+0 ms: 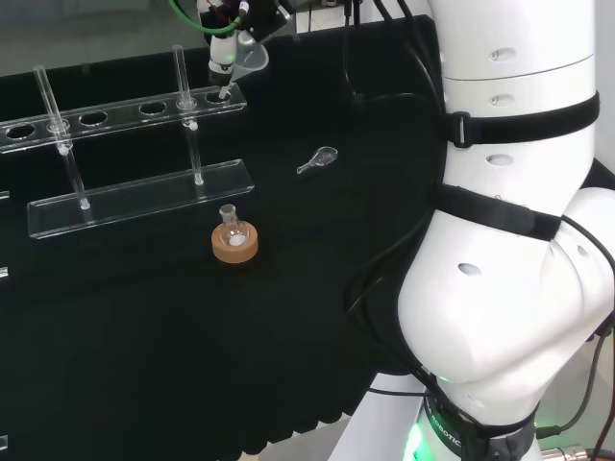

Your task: Put the funnel back on the funnel stand.

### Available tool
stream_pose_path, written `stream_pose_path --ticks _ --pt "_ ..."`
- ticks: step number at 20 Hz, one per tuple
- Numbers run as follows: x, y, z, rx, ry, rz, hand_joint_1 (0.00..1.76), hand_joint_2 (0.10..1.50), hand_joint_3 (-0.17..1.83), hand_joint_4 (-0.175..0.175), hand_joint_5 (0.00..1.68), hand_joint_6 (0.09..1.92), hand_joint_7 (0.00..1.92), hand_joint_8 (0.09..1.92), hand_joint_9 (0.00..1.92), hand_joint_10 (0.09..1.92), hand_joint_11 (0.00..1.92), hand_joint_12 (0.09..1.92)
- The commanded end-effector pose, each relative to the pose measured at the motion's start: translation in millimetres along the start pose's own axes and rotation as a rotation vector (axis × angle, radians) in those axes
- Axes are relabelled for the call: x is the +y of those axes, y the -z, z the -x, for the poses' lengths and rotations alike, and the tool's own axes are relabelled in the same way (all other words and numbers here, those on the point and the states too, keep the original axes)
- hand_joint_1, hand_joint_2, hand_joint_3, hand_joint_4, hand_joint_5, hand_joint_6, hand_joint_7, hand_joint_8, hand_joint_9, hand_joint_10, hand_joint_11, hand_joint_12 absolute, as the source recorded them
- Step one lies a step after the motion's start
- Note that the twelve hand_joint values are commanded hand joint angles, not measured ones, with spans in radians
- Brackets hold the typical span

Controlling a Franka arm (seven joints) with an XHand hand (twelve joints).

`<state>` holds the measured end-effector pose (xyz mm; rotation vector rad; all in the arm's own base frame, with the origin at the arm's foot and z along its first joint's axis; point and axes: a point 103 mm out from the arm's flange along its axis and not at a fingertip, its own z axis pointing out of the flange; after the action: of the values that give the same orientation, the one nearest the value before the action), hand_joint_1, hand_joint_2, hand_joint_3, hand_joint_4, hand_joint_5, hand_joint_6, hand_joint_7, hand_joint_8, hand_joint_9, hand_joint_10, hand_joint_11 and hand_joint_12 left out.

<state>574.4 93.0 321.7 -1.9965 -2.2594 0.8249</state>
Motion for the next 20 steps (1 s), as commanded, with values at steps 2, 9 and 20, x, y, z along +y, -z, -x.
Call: stream_pose_path --ticks 2,9,20 --pt "7.5 -7.8 0.9 -0.028 0.013 -0.014 1.02 1.09 0.00 0.175 1.02 0.94 0.63 0.67 0.95 0.42 0.81 1.12" --pt "11.8 -1.5 -20.4 -0.046 0.012 -0.026 1.02 1.09 0.00 0.175 1.02 0.94 0.63 0.67 0.95 0.42 0.81 1.12" --pt "17.7 -11.0 -15.7 -0.049 0.026 -0.039 1.02 1.09 0.00 0.175 1.02 0.94 0.62 0.67 0.94 0.42 0.80 1.12"
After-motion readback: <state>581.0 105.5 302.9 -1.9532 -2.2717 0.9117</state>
